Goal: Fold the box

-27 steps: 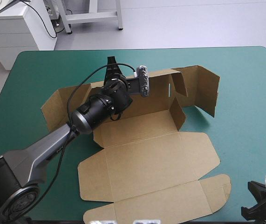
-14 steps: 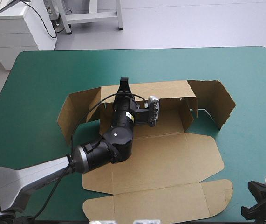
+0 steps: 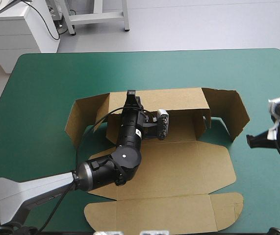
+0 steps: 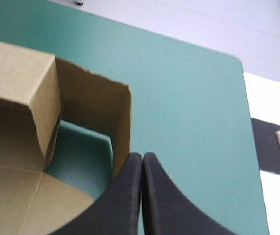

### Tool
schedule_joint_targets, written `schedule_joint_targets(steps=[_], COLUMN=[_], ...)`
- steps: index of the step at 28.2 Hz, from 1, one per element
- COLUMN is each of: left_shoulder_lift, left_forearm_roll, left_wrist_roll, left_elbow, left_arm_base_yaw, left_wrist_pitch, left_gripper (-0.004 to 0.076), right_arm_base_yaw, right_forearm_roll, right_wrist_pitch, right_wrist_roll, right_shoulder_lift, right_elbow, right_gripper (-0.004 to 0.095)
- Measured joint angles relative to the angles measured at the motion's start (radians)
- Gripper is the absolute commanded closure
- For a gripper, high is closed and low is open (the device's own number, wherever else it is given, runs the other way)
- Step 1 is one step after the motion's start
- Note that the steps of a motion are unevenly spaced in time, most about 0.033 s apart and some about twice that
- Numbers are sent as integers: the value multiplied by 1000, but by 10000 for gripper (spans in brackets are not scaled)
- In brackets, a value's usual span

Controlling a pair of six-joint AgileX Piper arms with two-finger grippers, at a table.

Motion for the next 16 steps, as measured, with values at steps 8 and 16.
schedule_joint_targets(steps=[8, 16], left_shoulder_lift=[0, 0], left_forearm_roll=[0, -5], left_wrist_roll=[0, -1], left_elbow=[0, 0], left_arm_base_yaw=[-1, -1], left_wrist_pitch=[7, 19], left_gripper=[731, 731], right_arm_base_yaw=[-11, -297], right_forearm_roll=[-1, 227], right_wrist_pitch=[22, -40], right_wrist_roll=[-171, -371], right_shoulder_lift=[287, 397], right_elbow=[-279, -294], right_gripper=[929, 929])
